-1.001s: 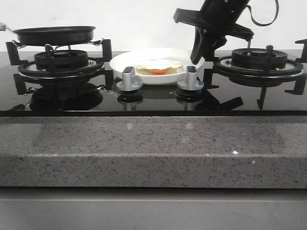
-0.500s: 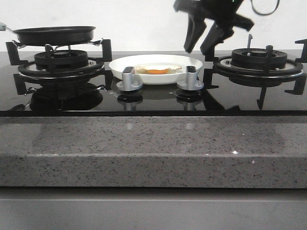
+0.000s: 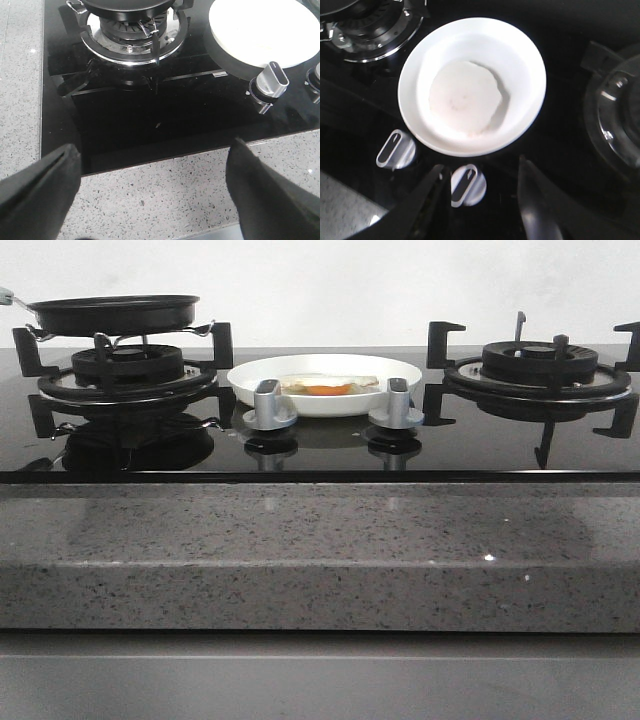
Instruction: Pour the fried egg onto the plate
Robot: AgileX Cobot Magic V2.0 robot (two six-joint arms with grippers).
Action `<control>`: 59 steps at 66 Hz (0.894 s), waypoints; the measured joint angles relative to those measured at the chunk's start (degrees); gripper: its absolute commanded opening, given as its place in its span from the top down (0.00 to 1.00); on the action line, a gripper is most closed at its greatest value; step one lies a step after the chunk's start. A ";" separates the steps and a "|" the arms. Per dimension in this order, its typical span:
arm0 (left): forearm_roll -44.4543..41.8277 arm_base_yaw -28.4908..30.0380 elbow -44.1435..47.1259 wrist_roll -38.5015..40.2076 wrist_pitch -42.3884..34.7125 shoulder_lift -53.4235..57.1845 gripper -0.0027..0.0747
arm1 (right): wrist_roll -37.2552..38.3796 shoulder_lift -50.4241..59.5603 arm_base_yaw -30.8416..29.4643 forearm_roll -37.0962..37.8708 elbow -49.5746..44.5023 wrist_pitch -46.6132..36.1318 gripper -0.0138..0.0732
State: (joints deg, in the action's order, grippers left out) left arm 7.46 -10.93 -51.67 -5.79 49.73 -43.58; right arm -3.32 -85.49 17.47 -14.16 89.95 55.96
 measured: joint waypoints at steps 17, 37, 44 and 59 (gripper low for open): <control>0.00 0.00 0.00 0.00 0.00 0.00 0.20 | 0.00 18.67 0.00 0.26 -19.61 -3.22 0.44; 0.00 0.00 0.00 0.00 0.00 0.00 0.20 | 0.00 36.17 0.00 0.30 -36.43 -3.34 0.44; 0.00 0.00 0.00 0.00 0.00 0.00 0.20 | 0.00 41.21 0.00 0.30 -39.93 -2.87 0.44; 0.00 0.00 0.00 0.00 0.00 0.00 0.20 | 0.00 48.13 0.00 0.30 -42.95 -1.20 0.44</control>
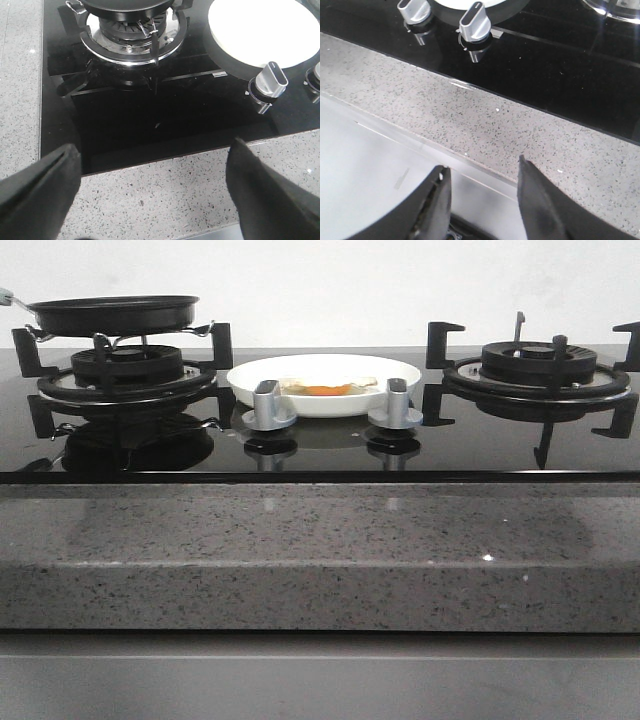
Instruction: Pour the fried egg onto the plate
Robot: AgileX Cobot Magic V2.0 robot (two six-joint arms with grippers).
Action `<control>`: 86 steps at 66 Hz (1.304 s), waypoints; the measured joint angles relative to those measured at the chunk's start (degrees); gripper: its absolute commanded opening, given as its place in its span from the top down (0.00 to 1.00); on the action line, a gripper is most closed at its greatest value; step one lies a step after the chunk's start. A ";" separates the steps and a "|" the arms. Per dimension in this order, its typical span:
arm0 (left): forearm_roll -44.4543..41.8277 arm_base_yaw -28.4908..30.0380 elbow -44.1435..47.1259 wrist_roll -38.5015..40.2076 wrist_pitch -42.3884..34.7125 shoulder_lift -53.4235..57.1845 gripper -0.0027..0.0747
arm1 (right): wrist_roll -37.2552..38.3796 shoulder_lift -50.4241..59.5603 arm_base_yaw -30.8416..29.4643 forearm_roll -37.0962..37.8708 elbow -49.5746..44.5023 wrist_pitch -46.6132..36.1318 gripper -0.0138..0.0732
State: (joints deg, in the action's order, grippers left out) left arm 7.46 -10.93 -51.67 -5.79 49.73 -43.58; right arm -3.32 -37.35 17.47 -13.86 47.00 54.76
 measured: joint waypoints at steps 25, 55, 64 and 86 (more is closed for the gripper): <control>0.00 0.00 0.00 0.00 0.00 0.00 0.20 | 0.00 0.60 0.00 0.00 -0.05 0.00 0.48; 0.00 0.00 0.00 0.00 -0.25 0.00 0.66 | 0.00 0.60 0.00 0.00 -0.05 0.00 0.92; 0.00 0.00 0.00 0.00 -0.25 0.00 0.93 | 0.00 0.60 0.00 0.00 -0.05 0.00 0.92; 0.00 0.00 0.00 0.00 -0.25 0.00 0.99 | 0.00 0.60 0.00 0.00 -0.05 0.00 0.92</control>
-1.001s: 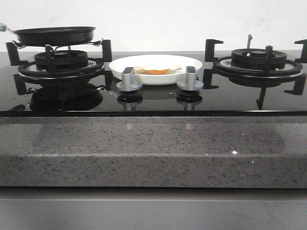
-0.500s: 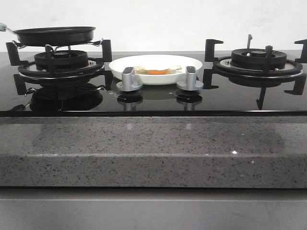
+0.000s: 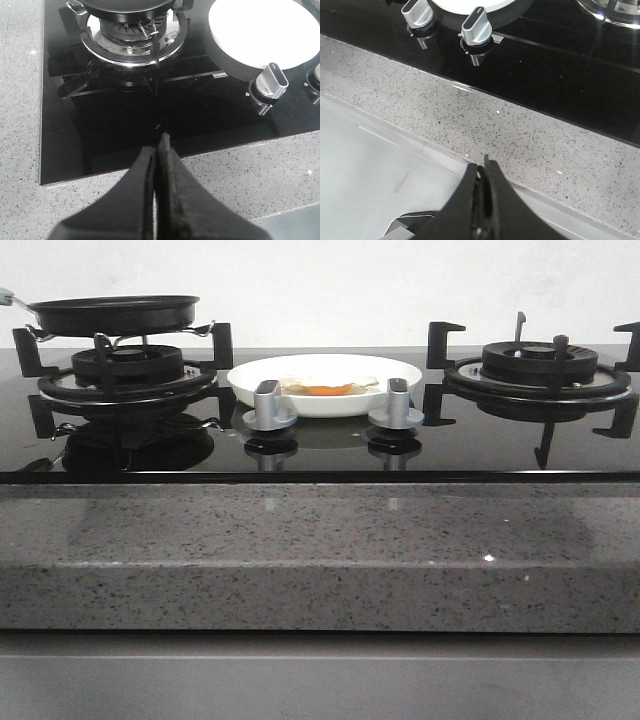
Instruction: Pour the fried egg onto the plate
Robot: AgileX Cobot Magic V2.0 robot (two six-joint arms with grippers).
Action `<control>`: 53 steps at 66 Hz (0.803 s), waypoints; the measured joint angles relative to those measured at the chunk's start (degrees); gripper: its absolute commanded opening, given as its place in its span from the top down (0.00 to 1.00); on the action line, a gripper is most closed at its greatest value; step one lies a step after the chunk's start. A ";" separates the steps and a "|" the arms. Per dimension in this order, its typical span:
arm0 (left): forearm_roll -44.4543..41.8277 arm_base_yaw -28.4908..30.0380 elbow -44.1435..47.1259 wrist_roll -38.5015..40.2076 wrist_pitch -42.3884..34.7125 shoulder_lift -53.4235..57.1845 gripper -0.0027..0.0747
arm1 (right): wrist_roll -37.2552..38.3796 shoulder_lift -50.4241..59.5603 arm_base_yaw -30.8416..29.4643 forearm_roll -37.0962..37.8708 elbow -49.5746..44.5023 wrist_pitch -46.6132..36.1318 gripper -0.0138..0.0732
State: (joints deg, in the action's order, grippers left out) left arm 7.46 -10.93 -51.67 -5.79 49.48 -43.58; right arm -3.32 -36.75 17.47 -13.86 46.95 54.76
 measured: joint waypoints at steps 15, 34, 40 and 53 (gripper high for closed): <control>0.00 -0.09 0.12 0.00 0.00 0.00 0.99 | 0.00 0.00 0.00 0.00 0.00 0.00 0.92; 0.29 6.04 13.58 0.00 -12.41 10.32 0.99 | 0.00 0.00 0.00 0.00 0.00 0.00 0.92; 0.95 9.00 21.97 0.00 -20.20 18.03 0.99 | 0.00 0.00 0.00 0.00 0.00 0.00 0.92; 1.44 10.07 39.51 0.00 -32.05 34.56 0.99 | 0.00 0.00 0.00 0.00 0.00 0.00 0.92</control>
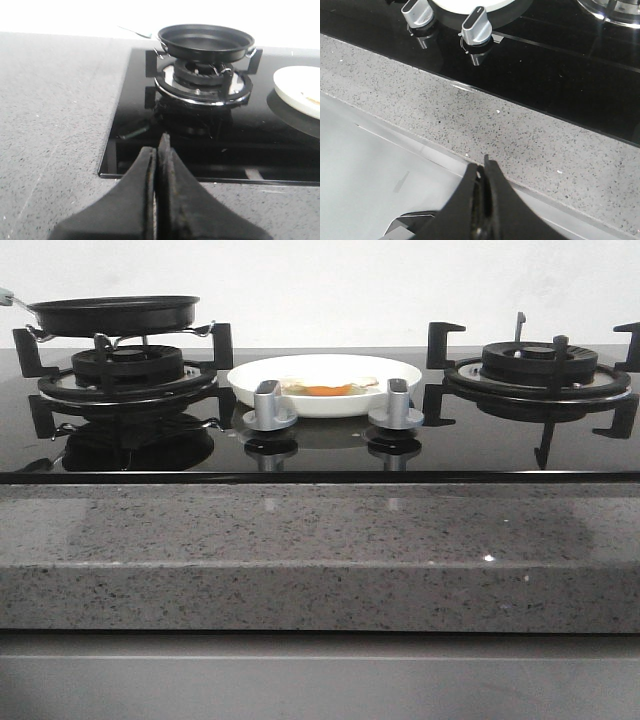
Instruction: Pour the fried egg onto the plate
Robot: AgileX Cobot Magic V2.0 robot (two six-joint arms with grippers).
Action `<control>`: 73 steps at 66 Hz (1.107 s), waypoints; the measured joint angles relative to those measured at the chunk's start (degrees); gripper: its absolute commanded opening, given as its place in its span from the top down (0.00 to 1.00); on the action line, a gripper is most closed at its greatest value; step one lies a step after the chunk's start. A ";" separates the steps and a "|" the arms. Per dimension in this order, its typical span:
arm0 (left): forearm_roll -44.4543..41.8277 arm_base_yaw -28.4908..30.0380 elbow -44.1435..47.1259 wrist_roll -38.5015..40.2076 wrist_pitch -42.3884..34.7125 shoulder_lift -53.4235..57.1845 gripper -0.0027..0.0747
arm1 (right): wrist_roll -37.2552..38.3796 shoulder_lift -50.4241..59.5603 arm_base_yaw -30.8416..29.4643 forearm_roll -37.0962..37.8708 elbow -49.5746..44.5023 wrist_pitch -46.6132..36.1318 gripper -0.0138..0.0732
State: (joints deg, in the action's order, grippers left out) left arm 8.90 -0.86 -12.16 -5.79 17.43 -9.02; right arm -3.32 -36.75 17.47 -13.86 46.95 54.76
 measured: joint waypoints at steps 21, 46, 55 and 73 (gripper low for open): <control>0.60 -3.00 9.34 0.00 -6.09 9.25 0.99 | 0.00 0.08 0.00 0.00 -0.09 0.03 0.92; -0.61 -3.29 12.52 0.07 -14.46 9.25 0.99 | 0.00 0.08 0.00 0.00 -0.09 0.26 0.92; -3.33 -1.96 12.52 3.23 -14.67 9.25 0.99 | 0.00 0.08 0.00 0.00 -0.09 0.25 0.92; -6.13 -1.61 12.52 7.28 -14.67 9.25 0.99 | 0.00 0.08 0.00 0.00 -0.09 0.38 0.92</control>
State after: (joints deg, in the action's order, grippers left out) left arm 2.77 -2.47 0.36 1.49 2.75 0.24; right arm -3.32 -36.68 17.47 -13.86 46.87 55.13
